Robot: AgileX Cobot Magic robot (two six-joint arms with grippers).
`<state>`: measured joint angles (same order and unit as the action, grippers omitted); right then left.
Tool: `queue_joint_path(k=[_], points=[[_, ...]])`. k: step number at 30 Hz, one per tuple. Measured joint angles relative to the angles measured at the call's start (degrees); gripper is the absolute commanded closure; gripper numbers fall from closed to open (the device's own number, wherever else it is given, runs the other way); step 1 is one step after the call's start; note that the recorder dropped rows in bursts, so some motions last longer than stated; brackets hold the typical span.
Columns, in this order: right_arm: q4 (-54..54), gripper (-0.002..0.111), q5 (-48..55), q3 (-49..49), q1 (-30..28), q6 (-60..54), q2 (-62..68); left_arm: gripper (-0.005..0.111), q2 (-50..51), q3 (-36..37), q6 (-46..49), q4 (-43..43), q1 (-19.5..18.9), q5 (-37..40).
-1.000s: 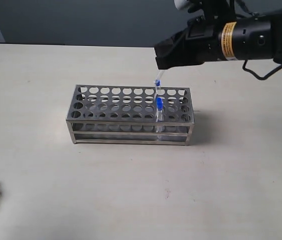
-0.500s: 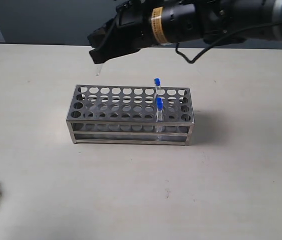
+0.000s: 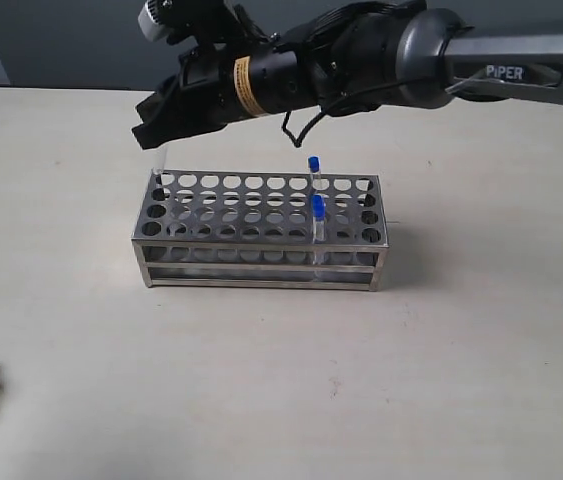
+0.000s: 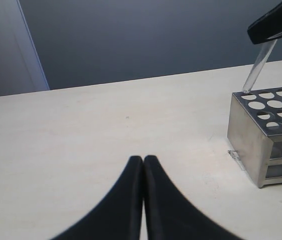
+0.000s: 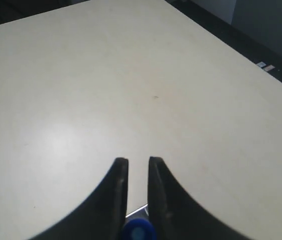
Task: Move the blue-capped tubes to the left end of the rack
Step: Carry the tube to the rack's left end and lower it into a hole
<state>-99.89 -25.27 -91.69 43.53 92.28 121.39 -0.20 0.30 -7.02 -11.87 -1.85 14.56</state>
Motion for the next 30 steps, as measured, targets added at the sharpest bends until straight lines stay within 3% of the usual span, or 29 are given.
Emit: queue_joint_path(k=[20,30], points=[[0.0,0.109,-0.5,-0.4,0.1,0.3,4.6,0.106,0.0,0.0,0.0,0.0,0.0,0.0],[0.0,0.109,2.4,-5.0,3.5,-1.9,8.2,0.106,0.0,0.0,0.0,0.0,0.0,0.0]])
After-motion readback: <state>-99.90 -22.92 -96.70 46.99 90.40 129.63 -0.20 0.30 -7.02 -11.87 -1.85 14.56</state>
